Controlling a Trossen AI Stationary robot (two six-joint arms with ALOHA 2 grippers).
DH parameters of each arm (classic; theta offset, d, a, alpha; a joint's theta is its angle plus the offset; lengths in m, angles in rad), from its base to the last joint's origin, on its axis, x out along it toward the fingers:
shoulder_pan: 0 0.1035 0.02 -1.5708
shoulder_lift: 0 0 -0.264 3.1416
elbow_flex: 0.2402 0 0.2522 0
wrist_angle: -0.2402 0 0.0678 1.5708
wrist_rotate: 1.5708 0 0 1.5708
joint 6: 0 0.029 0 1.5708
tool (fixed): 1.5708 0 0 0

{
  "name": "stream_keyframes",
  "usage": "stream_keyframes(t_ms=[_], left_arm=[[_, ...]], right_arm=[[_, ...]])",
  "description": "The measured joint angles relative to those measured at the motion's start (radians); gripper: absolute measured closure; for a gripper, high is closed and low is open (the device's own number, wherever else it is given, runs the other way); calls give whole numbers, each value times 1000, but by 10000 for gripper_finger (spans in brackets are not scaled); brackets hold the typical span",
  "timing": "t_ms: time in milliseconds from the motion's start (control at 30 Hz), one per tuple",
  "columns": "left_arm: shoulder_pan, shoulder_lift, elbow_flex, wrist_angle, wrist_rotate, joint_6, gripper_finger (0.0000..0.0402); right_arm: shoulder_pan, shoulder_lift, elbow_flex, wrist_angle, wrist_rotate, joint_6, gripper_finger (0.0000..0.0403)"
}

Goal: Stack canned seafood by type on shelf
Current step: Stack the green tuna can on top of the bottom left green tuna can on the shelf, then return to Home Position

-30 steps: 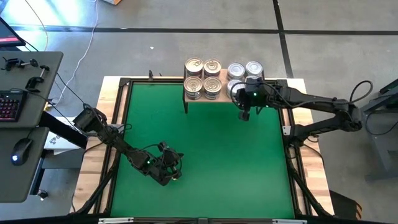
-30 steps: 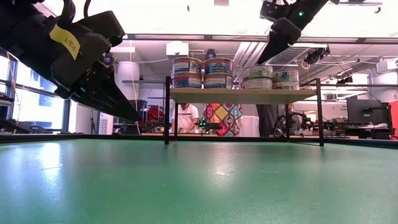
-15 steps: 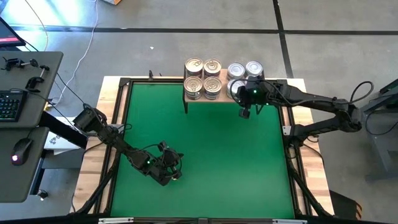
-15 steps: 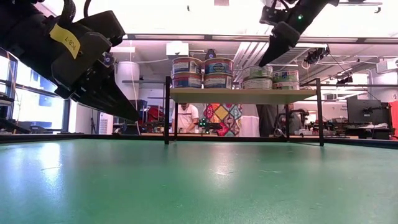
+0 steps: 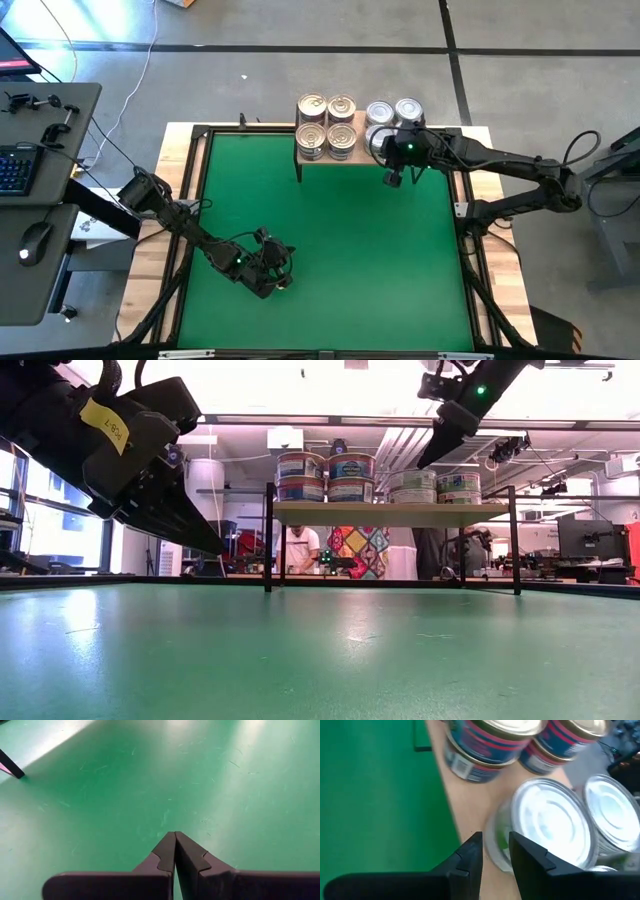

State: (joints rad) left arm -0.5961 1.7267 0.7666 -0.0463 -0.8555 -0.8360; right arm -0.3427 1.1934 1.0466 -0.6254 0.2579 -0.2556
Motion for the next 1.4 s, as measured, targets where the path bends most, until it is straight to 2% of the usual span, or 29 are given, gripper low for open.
stream_keyframes(t_ms=[133, 233, 367, 467, 667, 767, 867, 1000, 1100, 1233, 1400], left_arm=[[0, 0, 0, 0, 0, 0, 401], [0, 0, 0, 0, 0, 0, 401], [-2, 4, 0, 6, -6, 0, 401], [-12, 22, 0, 38, -27, 2, 401], [-26, 62, 0, 197, -1, 50, 401], [-18, 63, 0, 344, 46, 134, 401], [8, 61, 0, 522, 103, 288, 401], [74, 52, 0, 716, 277, 469, 401], [138, 22, 0, 797, 428, 511, 402], [215, -71, 0, 755, 575, 556, 401], [303, -262, 0, 539, 600, 610, 401]], right_arm=[[35, -4, 0, -2, -58, 23, 316], [85, -5, -8, -12, -147, 76, 316], [188, -17, -118, 34, -293, 109, 316], [282, -54, -231, 97, -346, 207, 321], [517, -246, -458, 230, -335, 394, 356], [595, -408, -535, 229, -244, 483, 379], [645, -582, -591, 253, -173, 552, 398], [689, -782, -670, 309, -130, 566, 397], [706, -904, -726, 324, -108, 548, 396], [712, -1041, -809, 356, -110, 522, 396], [712, -1190, -879, 350, -125, 483, 396]])
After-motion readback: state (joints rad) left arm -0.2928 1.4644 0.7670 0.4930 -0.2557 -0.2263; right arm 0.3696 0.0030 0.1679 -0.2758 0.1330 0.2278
